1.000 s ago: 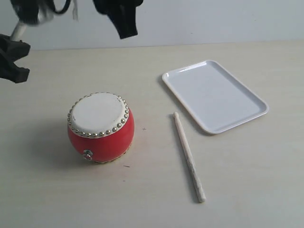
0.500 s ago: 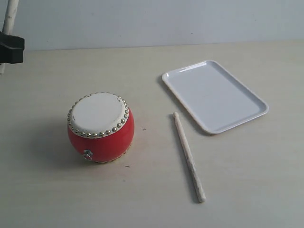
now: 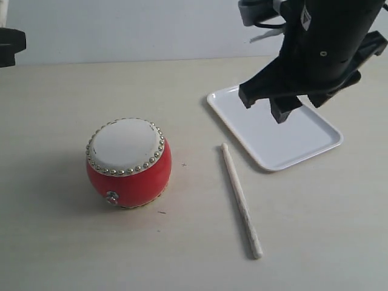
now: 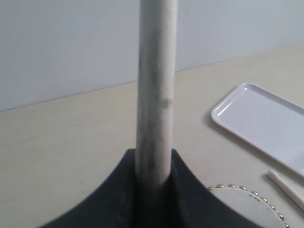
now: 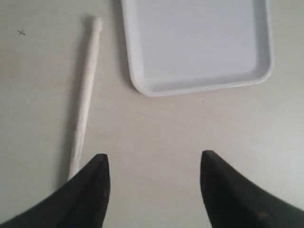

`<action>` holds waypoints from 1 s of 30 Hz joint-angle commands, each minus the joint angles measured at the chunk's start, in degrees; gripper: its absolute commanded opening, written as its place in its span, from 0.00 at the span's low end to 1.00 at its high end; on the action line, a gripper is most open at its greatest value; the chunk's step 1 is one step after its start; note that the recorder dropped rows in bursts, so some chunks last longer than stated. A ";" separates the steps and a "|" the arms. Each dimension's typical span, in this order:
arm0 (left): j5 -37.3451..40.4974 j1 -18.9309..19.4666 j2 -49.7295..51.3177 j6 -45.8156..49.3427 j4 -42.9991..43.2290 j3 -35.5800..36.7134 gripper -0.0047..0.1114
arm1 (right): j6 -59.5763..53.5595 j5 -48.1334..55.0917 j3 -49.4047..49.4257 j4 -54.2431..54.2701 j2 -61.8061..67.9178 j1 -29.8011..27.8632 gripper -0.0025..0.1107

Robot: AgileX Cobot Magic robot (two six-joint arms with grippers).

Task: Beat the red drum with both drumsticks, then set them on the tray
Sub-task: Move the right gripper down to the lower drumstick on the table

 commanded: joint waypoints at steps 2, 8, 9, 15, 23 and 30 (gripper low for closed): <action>-0.13 0.11 -0.71 -0.39 -0.07 0.39 0.04 | -9.39 -1.78 -1.08 4.80 3.75 -11.26 0.50; 2.88 0.11 -0.71 -0.39 -0.07 0.39 0.04 | -23.55 -2.14 -2.44 17.76 5.60 -19.27 0.50; 3.94 0.11 -0.71 -0.39 -0.07 0.39 0.04 | -24.57 -1.70 -2.44 18.83 5.72 -19.27 0.50; 5.13 0.11 -0.71 -0.39 -0.07 0.29 0.04 | -26.70 2.41 -0.78 24.12 5.94 -15.92 0.50; 5.02 0.11 -0.71 -0.39 -0.07 0.29 0.04 | -14.86 -5.68 8.76 22.53 4.95 -7.85 0.50; 4.66 0.11 -0.71 -0.49 -0.07 0.29 0.04 | -6.71 -18.27 16.00 21.60 4.95 -1.14 0.50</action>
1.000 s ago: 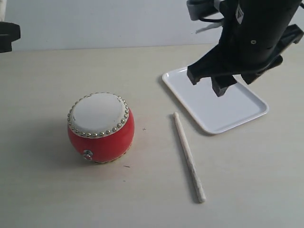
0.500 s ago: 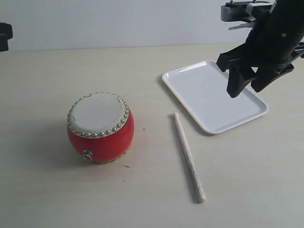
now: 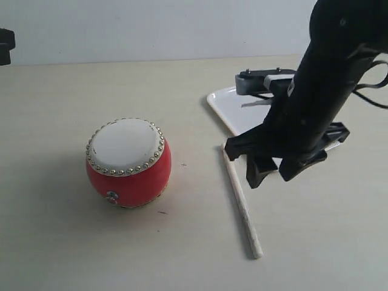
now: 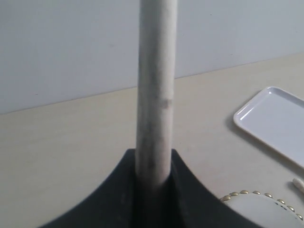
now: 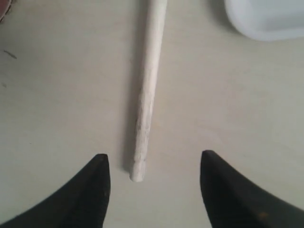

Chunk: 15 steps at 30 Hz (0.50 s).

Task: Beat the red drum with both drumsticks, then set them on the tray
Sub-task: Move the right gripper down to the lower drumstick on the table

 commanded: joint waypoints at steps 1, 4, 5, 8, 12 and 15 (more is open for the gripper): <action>-0.06 0.11 -0.51 -0.49 -0.07 0.00 0.04 | 5.88 -6.62 3.07 -2.24 -0.47 3.86 0.50; -0.64 0.11 -0.51 -0.49 -0.07 0.00 0.04 | 11.90 -7.52 3.32 -6.99 -0.27 6.14 0.50; -0.87 0.11 -0.51 -0.49 -0.07 0.00 0.04 | 14.18 -7.52 3.42 -9.23 0.16 6.62 0.50; -1.11 0.11 -0.51 -0.49 -0.07 0.00 0.04 | 18.41 -7.81 3.65 -12.82 1.65 8.02 0.50; -1.11 0.11 -0.51 -0.49 -0.07 0.00 0.04 | 18.06 -9.49 3.65 -12.71 4.93 8.56 0.50; -1.38 0.11 -0.51 -0.49 -0.07 0.00 0.04 | 17.98 -9.89 3.65 -12.89 7.46 8.56 0.50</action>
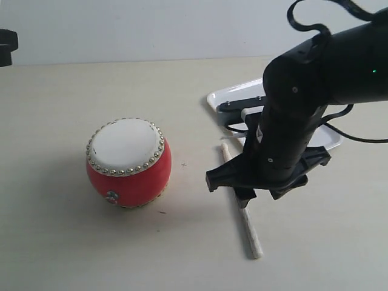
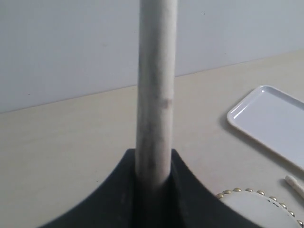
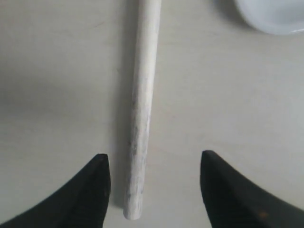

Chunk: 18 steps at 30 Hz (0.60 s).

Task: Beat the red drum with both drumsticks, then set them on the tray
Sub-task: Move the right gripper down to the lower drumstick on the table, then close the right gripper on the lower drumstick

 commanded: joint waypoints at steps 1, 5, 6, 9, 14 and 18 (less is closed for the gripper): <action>-0.60 0.11 -0.51 -0.37 -0.07 0.00 0.04 | 0.33 -1.26 0.16 -1.07 3.57 0.06 0.50; -0.74 0.11 -0.51 -0.37 -0.07 0.00 0.04 | -0.31 -1.48 0.16 -1.07 5.73 0.06 0.50; -0.74 0.11 -0.51 -0.37 -0.07 0.00 0.04 | -0.56 -1.48 0.16 -1.07 6.00 0.06 0.50; -0.74 0.11 -0.51 -0.37 -0.07 0.00 0.04 | -0.66 -1.74 0.16 -0.61 6.09 0.06 0.50; -0.74 0.11 -0.51 -0.37 -0.07 0.00 0.04 | -1.94 -1.85 0.16 1.52 6.09 0.06 0.50; -0.74 0.11 -0.51 -0.37 -0.07 0.00 0.04 | -2.65 -2.14 0.16 2.54 6.09 0.06 0.50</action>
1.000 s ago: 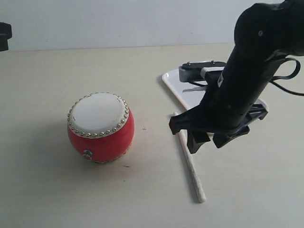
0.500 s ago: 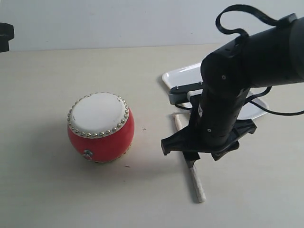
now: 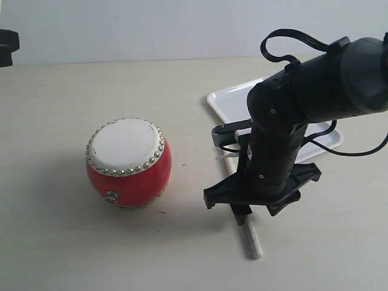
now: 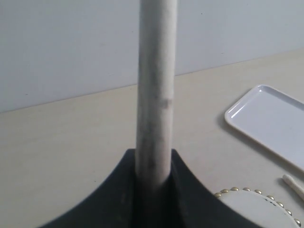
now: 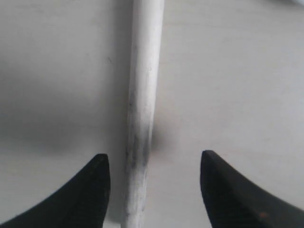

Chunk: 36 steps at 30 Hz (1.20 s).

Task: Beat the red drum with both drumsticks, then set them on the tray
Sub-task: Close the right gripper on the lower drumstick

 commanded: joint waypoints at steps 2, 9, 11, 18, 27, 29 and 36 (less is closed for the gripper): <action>-0.27 0.11 -0.51 -0.26 -0.07 0.00 0.04 | -0.81 -1.46 0.16 0.76 0.01 0.07 0.50; -0.27 0.11 -0.51 -0.26 -0.07 0.00 0.04 | -0.81 -3.33 0.16 2.14 1.09 0.07 0.47; -0.40 0.11 -0.51 -0.26 -0.07 0.00 0.04 | -0.81 -3.33 0.16 2.14 2.19 0.07 0.47; -0.54 0.11 -0.51 -0.26 -0.07 0.00 0.04 | -0.81 -3.33 0.16 2.27 3.70 0.07 0.44; -1.93 0.11 -0.51 -0.26 -0.07 0.00 0.04 | -1.55 -2.92 0.16 2.27 3.70 0.07 0.02; -2.83 0.11 -0.51 -0.26 -0.07 0.00 0.04 | -2.98 -2.74 0.16 2.27 3.70 0.07 0.02; -7.70 0.11 -0.51 -0.62 -0.07 0.00 0.04 | -12.07 2.07 0.16 0.65 -1.09 -0.06 0.02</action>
